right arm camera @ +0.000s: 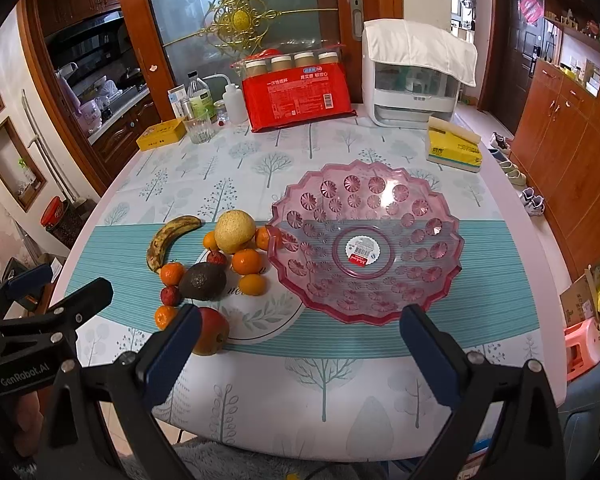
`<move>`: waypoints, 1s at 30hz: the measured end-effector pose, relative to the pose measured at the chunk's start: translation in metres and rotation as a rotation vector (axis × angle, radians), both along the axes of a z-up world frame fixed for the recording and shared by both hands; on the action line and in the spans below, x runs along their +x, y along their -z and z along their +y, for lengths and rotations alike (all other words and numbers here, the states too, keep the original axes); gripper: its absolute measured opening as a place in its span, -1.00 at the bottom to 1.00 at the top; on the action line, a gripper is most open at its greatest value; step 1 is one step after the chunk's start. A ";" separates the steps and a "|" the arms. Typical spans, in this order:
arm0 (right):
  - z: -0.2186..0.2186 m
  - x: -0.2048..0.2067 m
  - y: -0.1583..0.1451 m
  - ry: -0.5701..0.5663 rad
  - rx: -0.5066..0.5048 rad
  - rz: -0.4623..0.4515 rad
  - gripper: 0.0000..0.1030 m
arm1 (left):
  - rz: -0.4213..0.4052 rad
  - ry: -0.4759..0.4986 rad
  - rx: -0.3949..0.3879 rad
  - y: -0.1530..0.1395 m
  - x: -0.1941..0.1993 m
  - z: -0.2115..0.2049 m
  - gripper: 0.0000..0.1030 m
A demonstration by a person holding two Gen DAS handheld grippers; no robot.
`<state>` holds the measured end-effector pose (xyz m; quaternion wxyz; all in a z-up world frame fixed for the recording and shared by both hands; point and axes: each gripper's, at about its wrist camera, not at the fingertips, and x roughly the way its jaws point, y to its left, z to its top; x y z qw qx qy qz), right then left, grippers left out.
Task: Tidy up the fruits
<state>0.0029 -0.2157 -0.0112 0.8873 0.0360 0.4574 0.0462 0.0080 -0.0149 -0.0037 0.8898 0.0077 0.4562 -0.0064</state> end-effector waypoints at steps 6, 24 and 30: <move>0.000 0.002 0.001 0.002 0.000 0.002 0.94 | 0.000 -0.003 0.000 0.000 -0.001 0.000 0.98; -0.001 0.003 0.001 0.000 0.003 0.001 0.94 | 0.007 0.009 0.010 0.007 0.007 -0.002 0.98; -0.001 0.007 0.001 -0.004 0.005 0.003 0.94 | 0.007 0.000 0.003 0.010 0.012 -0.001 0.98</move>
